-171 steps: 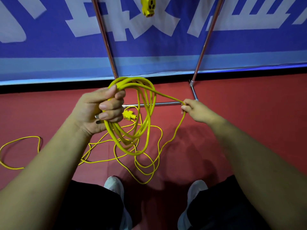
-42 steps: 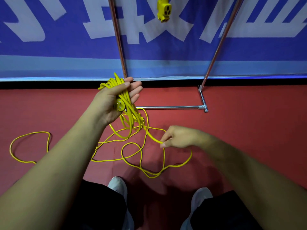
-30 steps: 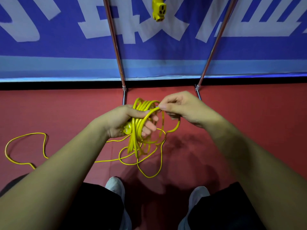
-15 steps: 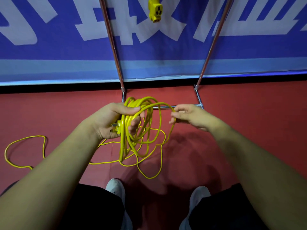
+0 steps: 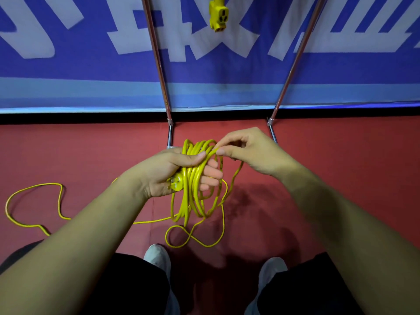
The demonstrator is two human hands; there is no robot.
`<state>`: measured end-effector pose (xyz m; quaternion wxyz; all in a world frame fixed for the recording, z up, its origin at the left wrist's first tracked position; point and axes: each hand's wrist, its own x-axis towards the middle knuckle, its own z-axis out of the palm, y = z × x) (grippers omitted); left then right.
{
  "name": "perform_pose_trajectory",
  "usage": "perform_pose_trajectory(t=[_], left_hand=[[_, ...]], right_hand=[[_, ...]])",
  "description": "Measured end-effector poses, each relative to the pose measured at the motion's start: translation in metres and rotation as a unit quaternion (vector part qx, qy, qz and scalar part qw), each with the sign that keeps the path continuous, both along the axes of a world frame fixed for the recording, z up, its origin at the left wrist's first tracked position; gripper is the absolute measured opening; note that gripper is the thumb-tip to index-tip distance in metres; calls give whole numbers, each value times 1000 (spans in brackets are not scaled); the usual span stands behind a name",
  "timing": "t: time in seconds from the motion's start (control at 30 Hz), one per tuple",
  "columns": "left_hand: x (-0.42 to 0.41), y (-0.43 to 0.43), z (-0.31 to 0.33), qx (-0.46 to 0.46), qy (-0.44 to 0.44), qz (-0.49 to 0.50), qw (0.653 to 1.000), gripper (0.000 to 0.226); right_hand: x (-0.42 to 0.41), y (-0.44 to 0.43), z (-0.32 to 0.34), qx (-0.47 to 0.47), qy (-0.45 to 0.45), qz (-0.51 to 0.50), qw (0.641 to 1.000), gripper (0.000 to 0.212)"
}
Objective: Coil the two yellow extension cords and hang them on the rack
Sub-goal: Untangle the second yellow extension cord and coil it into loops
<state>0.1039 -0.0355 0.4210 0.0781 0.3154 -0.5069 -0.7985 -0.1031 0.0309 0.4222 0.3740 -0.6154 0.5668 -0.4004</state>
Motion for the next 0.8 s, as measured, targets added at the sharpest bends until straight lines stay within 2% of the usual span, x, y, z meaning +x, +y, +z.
perform_pose_trajectory(t=[0.17,0.27,0.33,0.37,0.43,0.5,0.57,0.63,0.73,0.8], left_hand=[[-2,0,-3,63,60,-57,995,47],[-1,-3,-2,81,94,-55,991,35],[2,-7,1,95,112,-52,988,31],[5,-8,3,101,115,-54,987,31],[10,-12,5,88,90,-58,990,39],[13,-13,5,22,17,-54,998,65],[14,-11,2,-9,-15,-41,999,81],[12,-8,1,2,-3,-32,999,74],[8,-5,2,7,0,-30,1000,39],[6,-3,2,11,-4,-27,1000,36]], right_hand=[[-3,3,-1,19,-18,21,999,13],[-24,3,-12,72,74,49,993,14],[-43,4,-27,127,166,72,975,13],[-50,5,-34,150,173,79,970,9],[-57,8,-43,171,107,52,978,4],[-57,7,-42,152,23,-6,988,6],[-52,4,-36,116,-5,-50,992,12],[-46,1,-30,91,26,-55,994,16],[-38,0,-23,58,83,-33,994,19],[-33,-1,-18,31,95,-29,995,19]])
